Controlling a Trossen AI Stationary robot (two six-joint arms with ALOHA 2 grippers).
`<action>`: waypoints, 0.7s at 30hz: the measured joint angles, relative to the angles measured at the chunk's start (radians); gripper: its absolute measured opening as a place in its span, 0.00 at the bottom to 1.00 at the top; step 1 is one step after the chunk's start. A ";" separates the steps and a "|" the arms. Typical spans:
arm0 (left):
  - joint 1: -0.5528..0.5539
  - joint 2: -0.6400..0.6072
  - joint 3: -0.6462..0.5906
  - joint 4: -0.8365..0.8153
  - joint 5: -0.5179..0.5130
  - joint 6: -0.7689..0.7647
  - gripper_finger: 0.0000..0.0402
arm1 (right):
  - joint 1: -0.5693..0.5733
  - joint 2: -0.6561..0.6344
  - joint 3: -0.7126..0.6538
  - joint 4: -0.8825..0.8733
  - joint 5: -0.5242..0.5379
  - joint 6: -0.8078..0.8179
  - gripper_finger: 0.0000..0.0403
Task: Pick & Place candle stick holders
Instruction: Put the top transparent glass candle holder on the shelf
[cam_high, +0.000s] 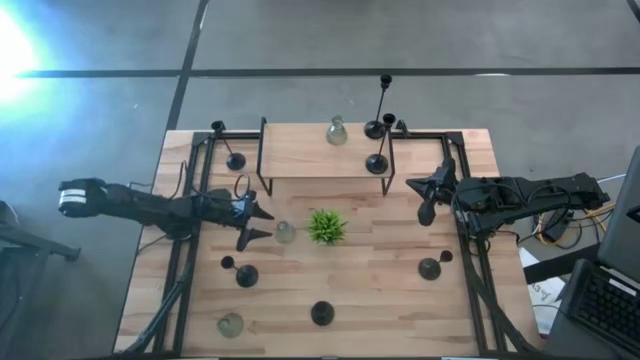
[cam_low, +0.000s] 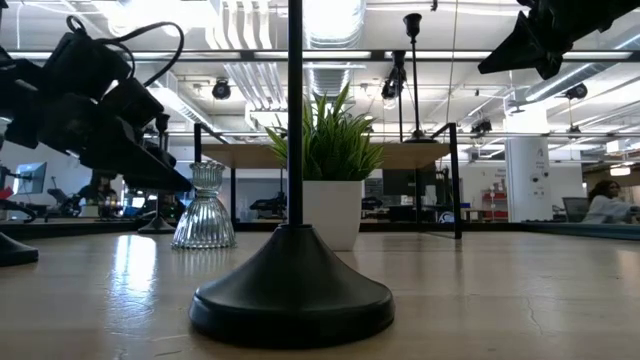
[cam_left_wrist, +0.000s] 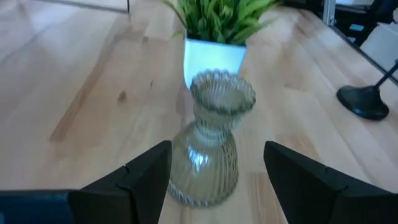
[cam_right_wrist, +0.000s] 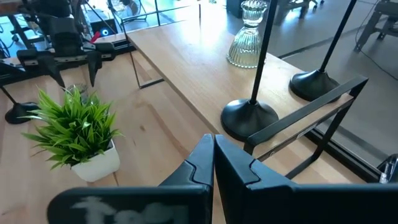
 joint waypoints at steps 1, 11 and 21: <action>0.000 0.018 0.000 0.027 0.000 0.001 0.65 | 0.000 0.000 0.000 0.000 0.000 0.000 0.02; -0.001 0.162 0.045 0.060 0.000 0.032 0.65 | 0.000 0.000 0.004 -0.001 0.000 0.000 0.02; -0.002 0.303 0.125 0.062 0.019 0.050 0.65 | 0.001 0.000 0.007 -0.001 0.000 0.000 0.02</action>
